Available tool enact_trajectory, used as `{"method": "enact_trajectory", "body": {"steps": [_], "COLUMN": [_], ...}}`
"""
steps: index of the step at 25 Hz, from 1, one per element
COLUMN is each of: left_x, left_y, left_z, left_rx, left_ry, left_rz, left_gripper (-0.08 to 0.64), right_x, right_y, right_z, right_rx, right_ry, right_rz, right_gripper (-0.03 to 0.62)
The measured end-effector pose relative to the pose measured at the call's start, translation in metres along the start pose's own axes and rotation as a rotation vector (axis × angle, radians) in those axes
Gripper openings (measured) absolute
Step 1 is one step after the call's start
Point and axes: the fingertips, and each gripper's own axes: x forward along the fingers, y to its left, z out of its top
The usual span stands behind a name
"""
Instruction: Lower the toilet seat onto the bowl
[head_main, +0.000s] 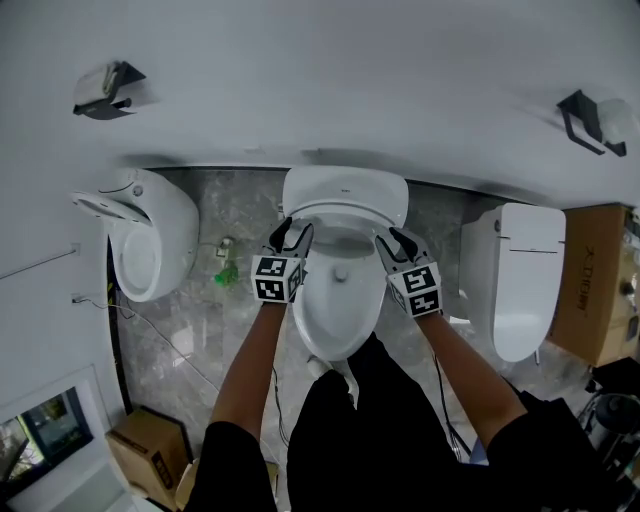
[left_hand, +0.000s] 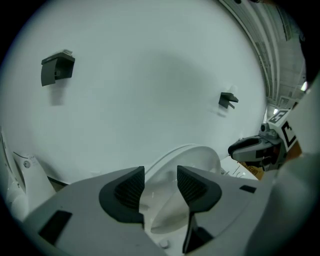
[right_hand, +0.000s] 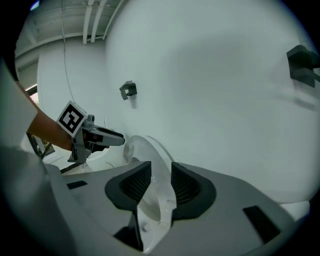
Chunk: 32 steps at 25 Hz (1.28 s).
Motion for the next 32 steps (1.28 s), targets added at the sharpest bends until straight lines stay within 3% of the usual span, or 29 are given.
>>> {"method": "enact_trajectory", "body": {"steps": [9,12,17,22,26,32], "left_x": [0.03,0.038,0.036,0.032,0.026,0.015], "left_y": [-0.012,-0.016,-0.019,-0.027,-0.031,-0.033], "left_z": [0.01,0.01,0.007,-0.002,0.001,-0.003], "left_rx": [0.104,0.2,0.243,0.364,0.297,0.262], "left_ry": [0.047,0.066,0.054,0.085,0.067,0.053], "left_rz": [-0.064,-0.055,-0.037,-0.044,-0.05,-0.034], "left_gripper": [0.213,0.215,0.215,0.233,0.236,0.235], "right_x": [0.033,0.037,0.04,0.04,0.036,0.034], "right_y": [-0.016,-0.019,-0.014,-0.005,-0.003,0.004], "right_z": [-0.007,-0.008,-0.006,-0.005,-0.009,-0.012], "right_rx": [-0.001,-0.001,-0.011,-0.03,-0.037,-0.05], "right_ry": [0.047,0.05,0.047,0.055,0.058,0.068], "right_rz": [0.0,-0.001,0.013,0.028,0.029,0.03], "right_gripper": [0.153,0.153,0.153,0.153,0.153,0.153]}}
